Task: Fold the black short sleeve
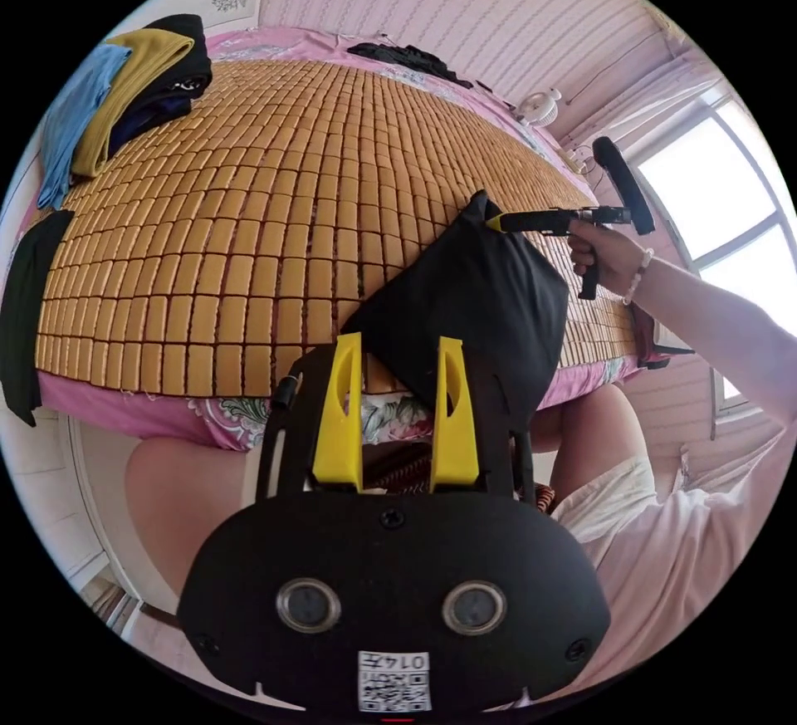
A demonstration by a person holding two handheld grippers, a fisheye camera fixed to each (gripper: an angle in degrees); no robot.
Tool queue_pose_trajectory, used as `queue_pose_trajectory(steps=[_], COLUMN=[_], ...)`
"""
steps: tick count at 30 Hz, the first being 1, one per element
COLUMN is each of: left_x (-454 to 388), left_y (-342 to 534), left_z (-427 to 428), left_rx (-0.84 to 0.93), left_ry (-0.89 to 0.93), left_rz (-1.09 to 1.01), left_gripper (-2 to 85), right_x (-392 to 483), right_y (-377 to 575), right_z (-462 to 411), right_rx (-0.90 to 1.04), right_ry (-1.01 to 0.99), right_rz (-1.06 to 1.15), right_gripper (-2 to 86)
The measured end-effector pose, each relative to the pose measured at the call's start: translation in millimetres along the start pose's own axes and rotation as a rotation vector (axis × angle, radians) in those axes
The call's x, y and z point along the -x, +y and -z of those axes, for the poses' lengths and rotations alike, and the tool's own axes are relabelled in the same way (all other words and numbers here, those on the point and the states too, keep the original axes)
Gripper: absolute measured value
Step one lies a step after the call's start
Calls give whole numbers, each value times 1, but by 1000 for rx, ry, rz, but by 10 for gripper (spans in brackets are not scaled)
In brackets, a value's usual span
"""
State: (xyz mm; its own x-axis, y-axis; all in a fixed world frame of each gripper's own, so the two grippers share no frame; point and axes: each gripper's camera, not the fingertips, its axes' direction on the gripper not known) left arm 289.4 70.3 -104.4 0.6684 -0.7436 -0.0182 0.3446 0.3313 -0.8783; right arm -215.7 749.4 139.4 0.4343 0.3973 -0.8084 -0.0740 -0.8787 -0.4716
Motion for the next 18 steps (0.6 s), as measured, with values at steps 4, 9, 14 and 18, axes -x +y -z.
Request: queue_pose_trajectory(steps=[4, 9, 14, 18], left_x=[-20, -40, -66, -111], left_y=[-2, 6, 18, 28], left_z=[-6, -9, 22, 60], left_rx=[14, 30, -89, -189], left_ry=[-107, -142, -61, 14], left_rz=[-57, -169, -257, -425], left_gripper=[91, 37, 24, 13], right_x=[11, 13, 7, -5], right_y=[19, 75, 172, 267], right_z=[8, 56, 123, 175], right_rx=[-30, -191, -414, -553], right_ry=[-79, -113, -149, -114], right_rz=[71, 87, -7, -150], right_gripper=[72, 53, 48, 45])
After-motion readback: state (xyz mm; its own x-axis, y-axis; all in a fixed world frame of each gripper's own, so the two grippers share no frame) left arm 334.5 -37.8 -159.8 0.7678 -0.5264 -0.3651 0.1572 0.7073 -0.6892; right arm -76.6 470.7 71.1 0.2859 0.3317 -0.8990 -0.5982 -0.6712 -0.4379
